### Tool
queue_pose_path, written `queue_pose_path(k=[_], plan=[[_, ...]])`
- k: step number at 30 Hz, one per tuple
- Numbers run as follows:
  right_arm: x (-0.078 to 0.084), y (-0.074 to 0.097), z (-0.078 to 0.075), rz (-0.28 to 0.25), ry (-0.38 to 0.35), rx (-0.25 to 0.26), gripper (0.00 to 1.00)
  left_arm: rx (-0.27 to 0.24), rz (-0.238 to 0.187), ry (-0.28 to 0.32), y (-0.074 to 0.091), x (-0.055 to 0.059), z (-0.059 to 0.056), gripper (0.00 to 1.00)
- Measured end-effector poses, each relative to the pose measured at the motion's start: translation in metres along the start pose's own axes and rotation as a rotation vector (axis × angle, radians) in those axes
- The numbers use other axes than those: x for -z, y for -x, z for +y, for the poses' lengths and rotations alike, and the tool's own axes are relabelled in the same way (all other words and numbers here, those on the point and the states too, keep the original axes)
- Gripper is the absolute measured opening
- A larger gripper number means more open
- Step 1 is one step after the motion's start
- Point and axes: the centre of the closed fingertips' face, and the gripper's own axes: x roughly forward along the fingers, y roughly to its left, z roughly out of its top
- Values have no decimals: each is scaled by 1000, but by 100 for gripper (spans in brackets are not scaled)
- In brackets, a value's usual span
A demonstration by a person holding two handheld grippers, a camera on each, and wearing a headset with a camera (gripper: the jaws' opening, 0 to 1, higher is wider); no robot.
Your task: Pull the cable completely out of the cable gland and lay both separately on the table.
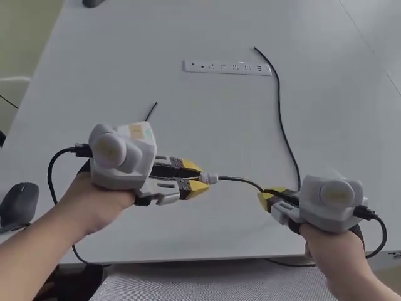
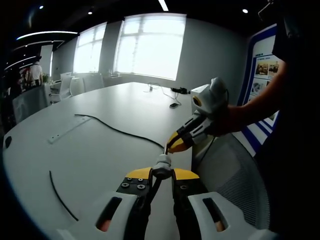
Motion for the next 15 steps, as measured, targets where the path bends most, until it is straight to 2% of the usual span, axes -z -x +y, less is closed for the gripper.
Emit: queue_pose_path(k=[1, 2, 4, 6, 8, 10, 13, 15], plan=[[-3, 1, 1, -3, 28, 1, 4, -1, 0, 0, 0, 0, 0, 15], [-8, 2, 7, -14, 53, -20, 5, -1, 0, 0, 0, 0, 0, 15], [-20, 4, 17, -31, 140, -39, 8, 3, 2, 0, -1, 1, -1, 15], [-31, 6, 30, -33, 279, -49, 10, 8, 8, -4, -2, 2, -3, 15], [-42, 7, 47, -53, 397, -68, 11, 10, 9, -4, -3, 3, -2, 15], [-47, 8, 62, -52, 497, -85, 12, 13, 8, -5, -4, 2, -3, 15], [-54, 7, 79, -61, 592, -101, 10, 15, 10, -4, -6, 2, -3, 15], [-57, 6, 87, -65, 625, -110, 9, 17, 10, -4, -6, 2, -3, 15]])
